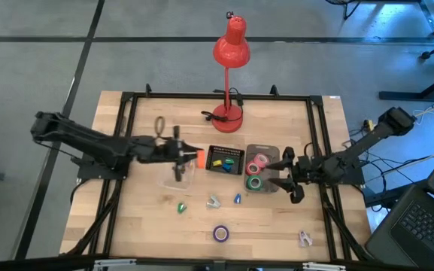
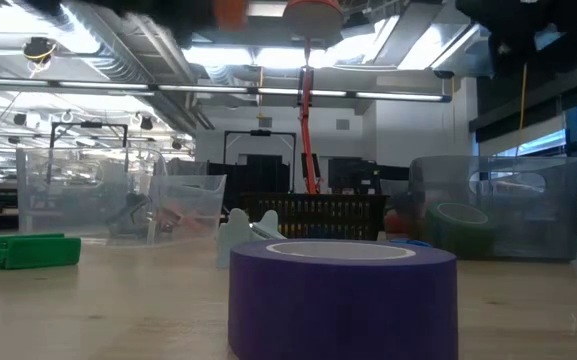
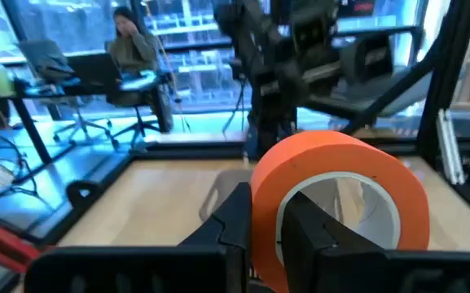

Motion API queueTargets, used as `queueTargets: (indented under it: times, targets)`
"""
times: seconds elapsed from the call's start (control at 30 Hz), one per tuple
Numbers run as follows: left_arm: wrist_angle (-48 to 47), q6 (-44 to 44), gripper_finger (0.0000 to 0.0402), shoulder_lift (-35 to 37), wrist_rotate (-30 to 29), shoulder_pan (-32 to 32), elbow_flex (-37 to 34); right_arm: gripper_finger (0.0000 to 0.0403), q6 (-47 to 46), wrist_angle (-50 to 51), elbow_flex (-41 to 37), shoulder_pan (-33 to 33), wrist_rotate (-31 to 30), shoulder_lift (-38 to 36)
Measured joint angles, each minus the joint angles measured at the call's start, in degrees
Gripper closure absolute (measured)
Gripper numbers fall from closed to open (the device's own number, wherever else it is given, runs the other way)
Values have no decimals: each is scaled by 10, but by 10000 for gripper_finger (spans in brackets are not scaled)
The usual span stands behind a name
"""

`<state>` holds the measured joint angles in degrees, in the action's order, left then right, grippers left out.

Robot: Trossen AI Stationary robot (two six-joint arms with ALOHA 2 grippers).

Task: Pick and place Stapler, Stapler remover, tape
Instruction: Put the orange tape into the black bin

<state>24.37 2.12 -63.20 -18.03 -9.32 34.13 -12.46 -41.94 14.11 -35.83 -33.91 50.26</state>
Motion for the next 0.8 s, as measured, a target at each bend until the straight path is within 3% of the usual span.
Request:
queueTargets:
  times: [0.2,0.3,0.43,0.6,0.8]
  targets:
    - [145,-2,372,-122,61,50,0,178,24,-114,1,40,35,95]
    - [219,1,372,-162,100,60,0,178,24,-121,23,64,39,149]
    - [261,16,372,-192,119,65,0,178,30,-122,89,101,96,228]
    - [288,28,372,-195,120,64,4,178,67,-95,186,134,128,322]
    - [275,32,372,-196,119,56,4,178,66,26,297,162,132,375]
